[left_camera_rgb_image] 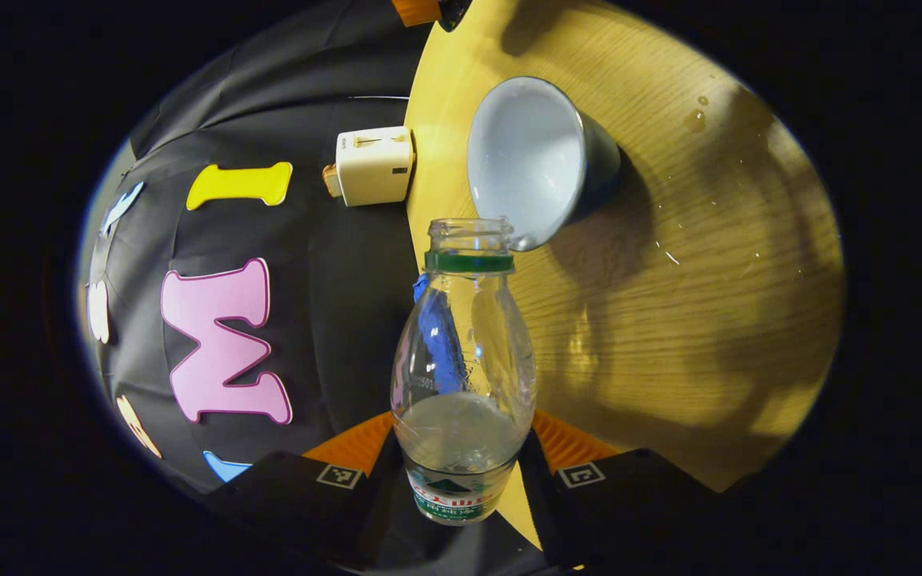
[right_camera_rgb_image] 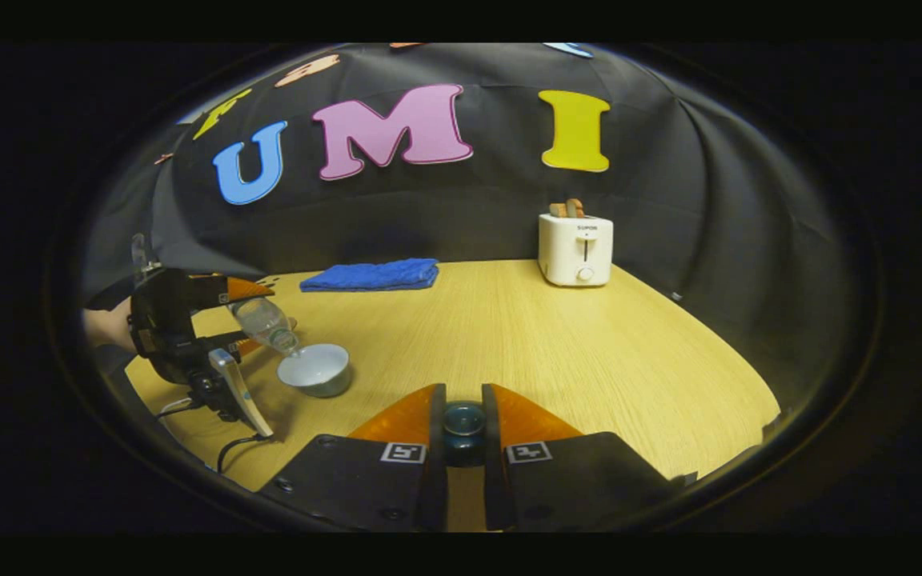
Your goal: Open the teacup lid with one hand, grasp the water bottle and pour water into the teacup with the other hand; after pouring, place the water bottle on the coaster and then close the teacup lid.
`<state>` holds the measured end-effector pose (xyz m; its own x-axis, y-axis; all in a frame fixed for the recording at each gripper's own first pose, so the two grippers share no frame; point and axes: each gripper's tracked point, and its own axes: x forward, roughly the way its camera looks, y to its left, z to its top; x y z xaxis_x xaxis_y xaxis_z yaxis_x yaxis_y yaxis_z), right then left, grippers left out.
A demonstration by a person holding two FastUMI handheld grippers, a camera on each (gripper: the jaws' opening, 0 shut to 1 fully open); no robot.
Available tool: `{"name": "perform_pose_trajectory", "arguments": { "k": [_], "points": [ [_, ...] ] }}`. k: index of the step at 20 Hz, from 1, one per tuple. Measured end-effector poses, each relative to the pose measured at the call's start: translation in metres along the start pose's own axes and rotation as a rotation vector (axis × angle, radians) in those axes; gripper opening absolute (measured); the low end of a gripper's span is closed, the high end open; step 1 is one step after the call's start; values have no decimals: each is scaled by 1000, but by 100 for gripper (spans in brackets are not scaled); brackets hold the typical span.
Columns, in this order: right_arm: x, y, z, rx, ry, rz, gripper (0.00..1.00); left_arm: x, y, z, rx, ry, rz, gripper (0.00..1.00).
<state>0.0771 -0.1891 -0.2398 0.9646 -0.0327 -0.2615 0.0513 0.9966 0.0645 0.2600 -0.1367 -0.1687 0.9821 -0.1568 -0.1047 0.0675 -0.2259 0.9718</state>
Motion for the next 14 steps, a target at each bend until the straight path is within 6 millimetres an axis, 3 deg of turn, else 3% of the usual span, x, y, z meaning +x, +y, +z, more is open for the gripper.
{"name": "perform_pose_trajectory", "arguments": {
  "k": [2,4,5,7,10,11,13,14],
  "points": [
    [-2,-1,-1,3,2,1,17,2,3,1,23,-2,3,74],
    [-3,-1,-2,10,2,3,17,3,6,2,47,-5,9,74],
    [-3,-1,-2,13,1,3,26,3,7,1,54,-6,7,74],
    [-3,-2,-3,15,2,3,17,4,8,0,70,-5,5,74],
    [-5,-2,-6,15,10,2,17,4,11,0,94,-6,6,73],
    [-5,-2,-6,13,10,2,21,4,12,1,103,-9,8,74],
    [-7,-3,-7,9,10,1,17,3,16,3,119,-10,12,74],
    [-7,-3,-8,10,11,2,21,3,17,2,127,-10,12,74]
  ]
}}
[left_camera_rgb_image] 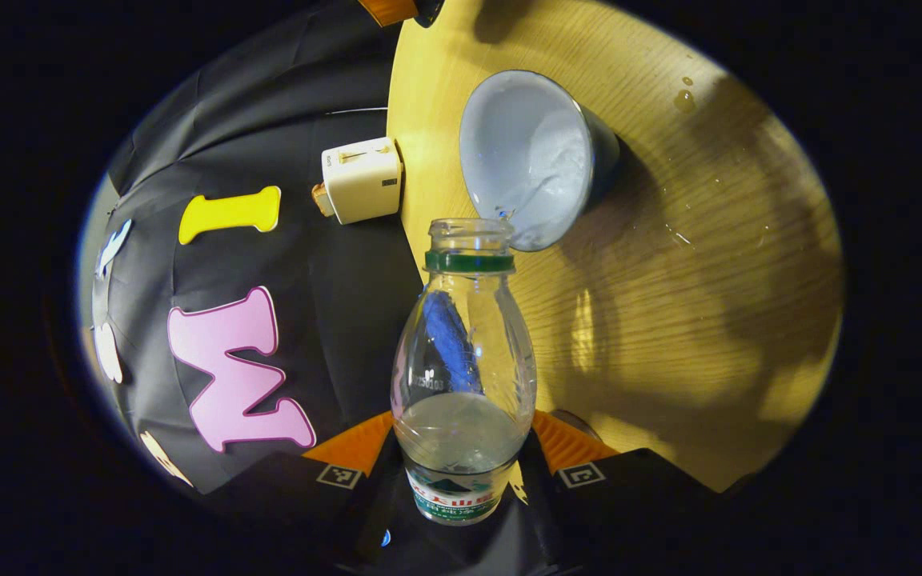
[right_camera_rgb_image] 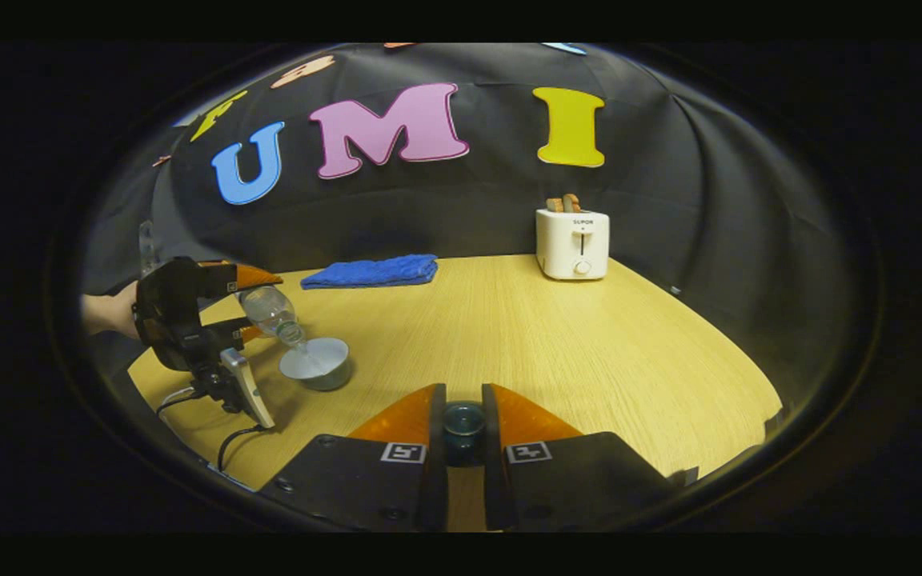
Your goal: Open the teacup lid with one hand, grasp the water bottle and pour water into the teacup with the other hand; after pouring, place the water bottle on the coaster and then close the teacup lid.
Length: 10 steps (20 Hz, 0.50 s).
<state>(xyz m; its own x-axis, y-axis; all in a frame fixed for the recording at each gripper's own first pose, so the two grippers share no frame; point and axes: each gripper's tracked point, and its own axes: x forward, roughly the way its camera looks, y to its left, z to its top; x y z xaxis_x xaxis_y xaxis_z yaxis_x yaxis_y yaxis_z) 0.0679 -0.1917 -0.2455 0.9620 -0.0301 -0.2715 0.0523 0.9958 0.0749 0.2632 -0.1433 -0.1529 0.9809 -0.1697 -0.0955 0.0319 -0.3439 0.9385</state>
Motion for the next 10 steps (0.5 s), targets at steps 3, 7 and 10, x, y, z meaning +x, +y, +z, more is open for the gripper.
{"name": "perform_pose_trajectory", "arguments": {
  "k": [3,7,10],
  "points": [
    [0,-2,-1,12,5,0,21,2,4,-1,36,3,1,74],
    [-3,-4,-2,22,6,-3,17,4,9,-2,77,6,6,74],
    [-3,-5,-2,21,7,-4,17,4,17,0,114,-1,17,74]
  ]
}}
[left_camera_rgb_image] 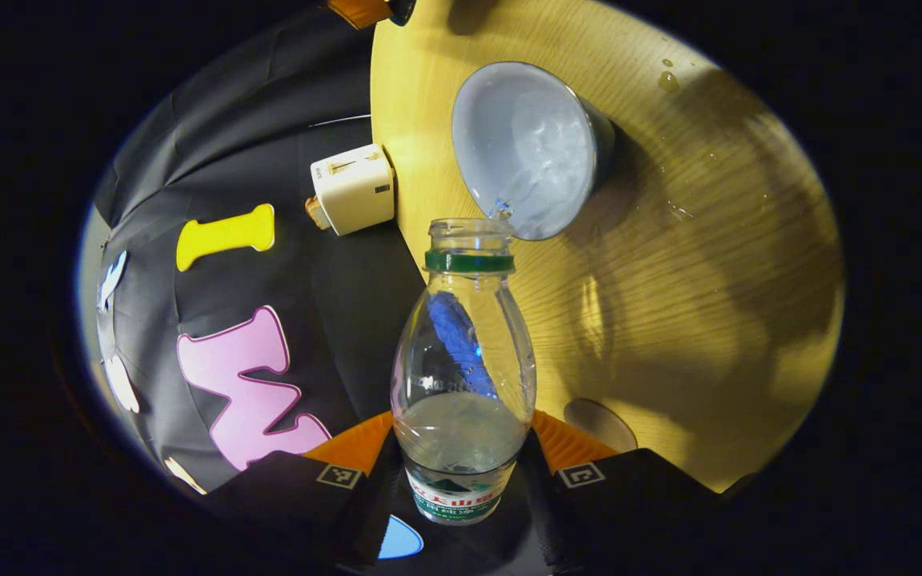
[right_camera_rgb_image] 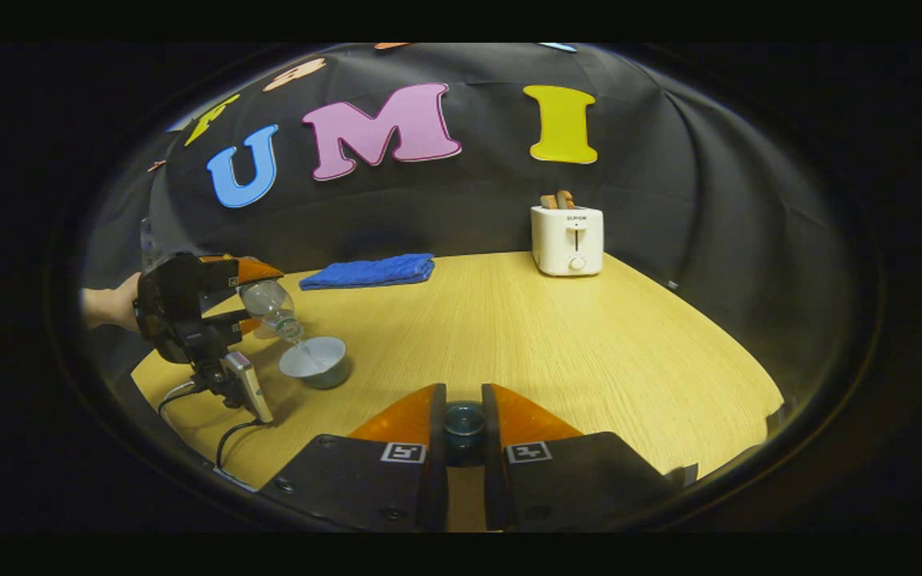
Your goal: Open the teacup lid with one hand, grasp the water bottle and pour water into the teacup with the other hand; after pouring, place the water bottle on the coaster and then close the teacup lid.
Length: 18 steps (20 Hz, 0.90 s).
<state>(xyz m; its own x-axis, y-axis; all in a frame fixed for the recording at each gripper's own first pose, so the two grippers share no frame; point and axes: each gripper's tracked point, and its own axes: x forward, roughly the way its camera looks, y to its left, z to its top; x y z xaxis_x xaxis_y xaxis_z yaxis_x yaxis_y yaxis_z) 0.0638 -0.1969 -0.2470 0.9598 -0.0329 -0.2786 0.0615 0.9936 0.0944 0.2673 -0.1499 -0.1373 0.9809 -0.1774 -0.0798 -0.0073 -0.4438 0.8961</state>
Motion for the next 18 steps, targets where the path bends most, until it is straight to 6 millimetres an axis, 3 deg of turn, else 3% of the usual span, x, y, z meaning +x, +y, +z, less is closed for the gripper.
{"name": "perform_pose_trajectory", "arguments": {
  "k": [3,4,9,10,11,14,15,17,18],
  "points": [
    [-1,0,3,-1,-6,0,17,0,6,2,29,-6,11,74],
    [0,1,3,-3,-8,1,22,1,7,2,38,-10,15,74],
    [0,2,5,-4,-14,6,21,2,8,5,70,-21,13,74],
    [-1,3,6,-4,-16,6,17,1,10,5,76,-23,16,73],
    [-1,3,6,-4,-18,6,21,0,13,6,83,-26,18,74],
    [0,2,7,-2,-18,11,22,-2,18,5,103,-33,22,74],
    [0,1,8,-1,-21,8,17,-2,20,5,113,-33,24,74],
    [-3,0,11,14,-32,1,17,-1,22,3,131,-33,25,74],
    [-3,1,12,23,-35,0,21,-1,24,2,140,-33,24,74]
  ]
}}
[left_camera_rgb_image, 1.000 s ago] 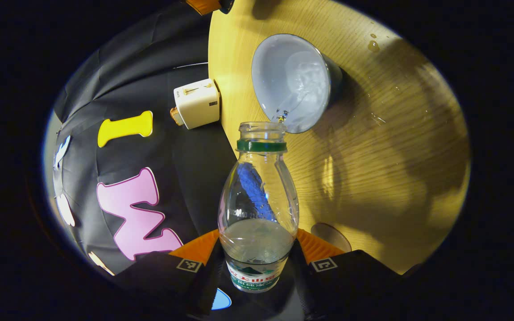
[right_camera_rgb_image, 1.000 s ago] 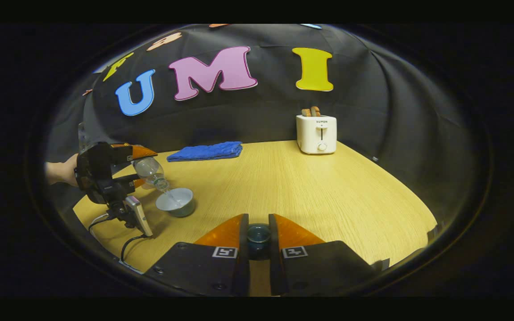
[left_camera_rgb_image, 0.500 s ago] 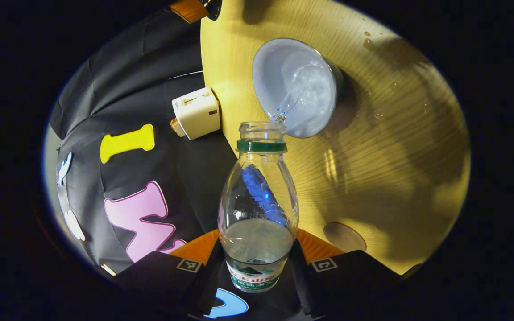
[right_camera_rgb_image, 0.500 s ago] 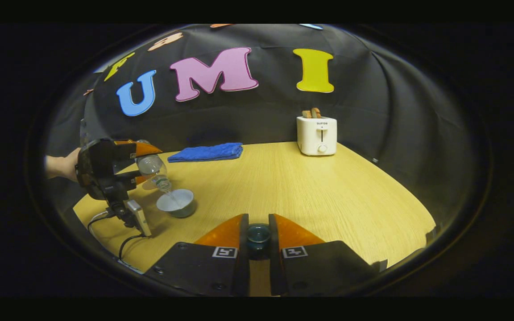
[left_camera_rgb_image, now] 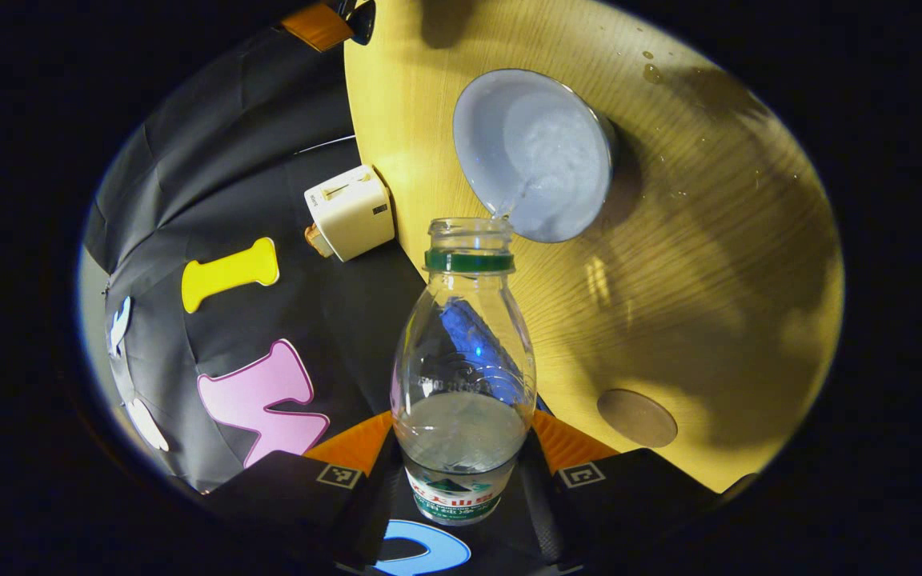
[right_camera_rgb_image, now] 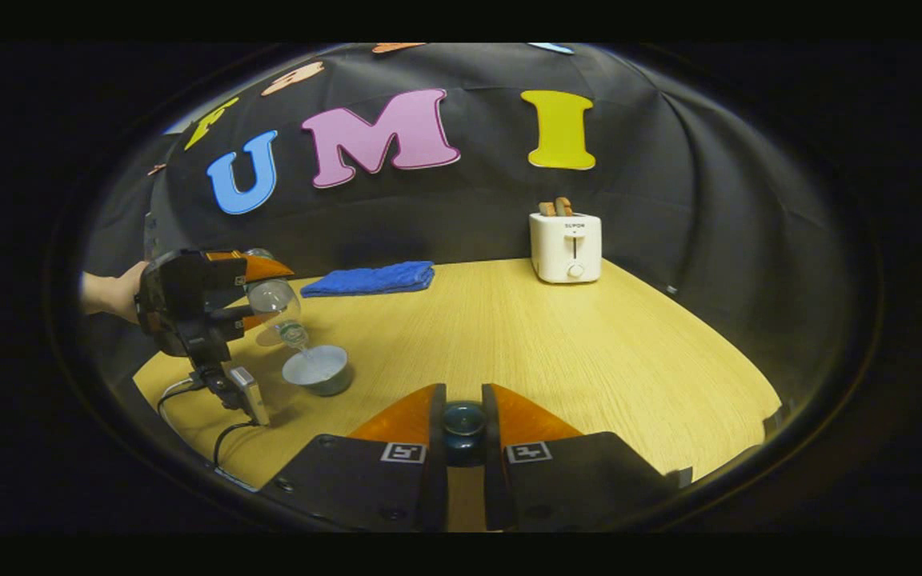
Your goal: Open the teacup lid with one hand, grasp the water bottle and pour water into the teacup with the other hand; after pouring, place the water bottle on the coaster and then close the teacup lid.
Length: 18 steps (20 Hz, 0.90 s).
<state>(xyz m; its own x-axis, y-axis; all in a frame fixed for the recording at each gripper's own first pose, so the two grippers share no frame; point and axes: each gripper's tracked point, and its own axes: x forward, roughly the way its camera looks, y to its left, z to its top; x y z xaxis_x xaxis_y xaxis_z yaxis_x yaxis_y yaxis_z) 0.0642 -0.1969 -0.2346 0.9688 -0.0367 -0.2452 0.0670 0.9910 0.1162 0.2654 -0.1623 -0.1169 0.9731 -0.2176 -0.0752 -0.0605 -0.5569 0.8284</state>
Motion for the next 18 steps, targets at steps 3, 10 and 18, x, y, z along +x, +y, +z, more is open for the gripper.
{"name": "perform_pose_trajectory", "arguments": {
  "k": [3,10,18],
  "points": [
    [-4,1,0,-16,-5,-6,17,1,4,-2,31,-4,-2,74],
    [-11,7,2,7,-17,-6,17,-1,17,2,130,-40,3,74],
    [-18,16,2,30,-24,-6,19,5,30,4,199,-49,-16,74]
  ]
}}
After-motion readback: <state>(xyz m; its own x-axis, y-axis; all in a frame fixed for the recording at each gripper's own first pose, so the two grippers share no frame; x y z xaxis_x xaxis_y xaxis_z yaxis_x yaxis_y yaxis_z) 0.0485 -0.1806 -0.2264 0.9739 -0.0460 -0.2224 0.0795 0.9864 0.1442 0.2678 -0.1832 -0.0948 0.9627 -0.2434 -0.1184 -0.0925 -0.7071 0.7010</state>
